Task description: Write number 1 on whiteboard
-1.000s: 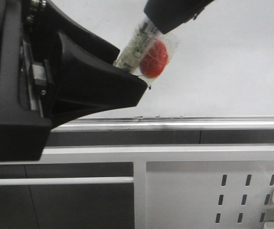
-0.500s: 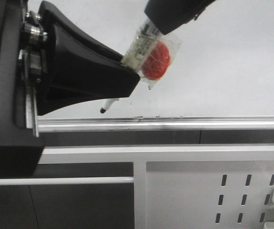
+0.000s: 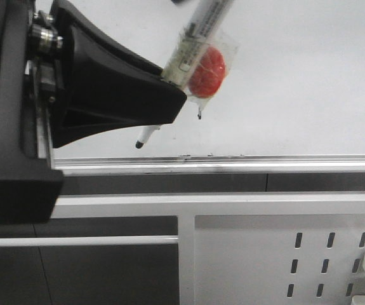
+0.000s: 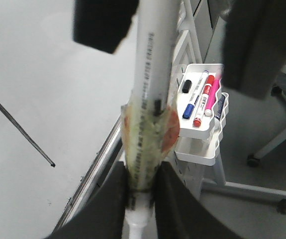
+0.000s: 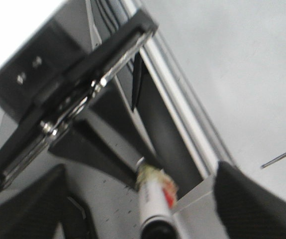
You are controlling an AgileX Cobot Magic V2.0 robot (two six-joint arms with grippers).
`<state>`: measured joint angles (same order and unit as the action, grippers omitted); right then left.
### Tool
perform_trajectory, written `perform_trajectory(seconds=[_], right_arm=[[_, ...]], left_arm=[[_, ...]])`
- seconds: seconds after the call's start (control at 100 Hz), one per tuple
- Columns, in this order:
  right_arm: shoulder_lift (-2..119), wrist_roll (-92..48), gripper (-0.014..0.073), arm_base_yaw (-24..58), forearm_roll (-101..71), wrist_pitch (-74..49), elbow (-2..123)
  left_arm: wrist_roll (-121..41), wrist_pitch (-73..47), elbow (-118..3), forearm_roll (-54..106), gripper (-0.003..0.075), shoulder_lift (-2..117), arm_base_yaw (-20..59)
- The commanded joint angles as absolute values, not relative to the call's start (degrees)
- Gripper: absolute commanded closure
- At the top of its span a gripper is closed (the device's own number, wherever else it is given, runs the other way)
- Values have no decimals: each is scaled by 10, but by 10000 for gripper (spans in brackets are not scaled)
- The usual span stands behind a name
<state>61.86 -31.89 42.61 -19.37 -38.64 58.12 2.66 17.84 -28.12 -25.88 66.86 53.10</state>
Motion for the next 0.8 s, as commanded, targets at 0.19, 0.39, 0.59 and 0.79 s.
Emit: perform_trajectory(seconds=[0.19, 0.39, 0.59, 0.79], right_arm=[[565, -322, 72, 403, -134, -351, 638], [511, -305, 428, 355, -134, -420, 638], [473, -299, 663, 334, -133, -458, 633], [462, -298, 663, 334, -132, -468, 633]], left_arm=[[31, 225, -283, -135, 740, 661, 535], [-6, 420, -204, 94, 740, 665, 535], [-6, 544, -151, 176, 740, 715, 535], [7, 703, -149, 243, 740, 808, 542]])
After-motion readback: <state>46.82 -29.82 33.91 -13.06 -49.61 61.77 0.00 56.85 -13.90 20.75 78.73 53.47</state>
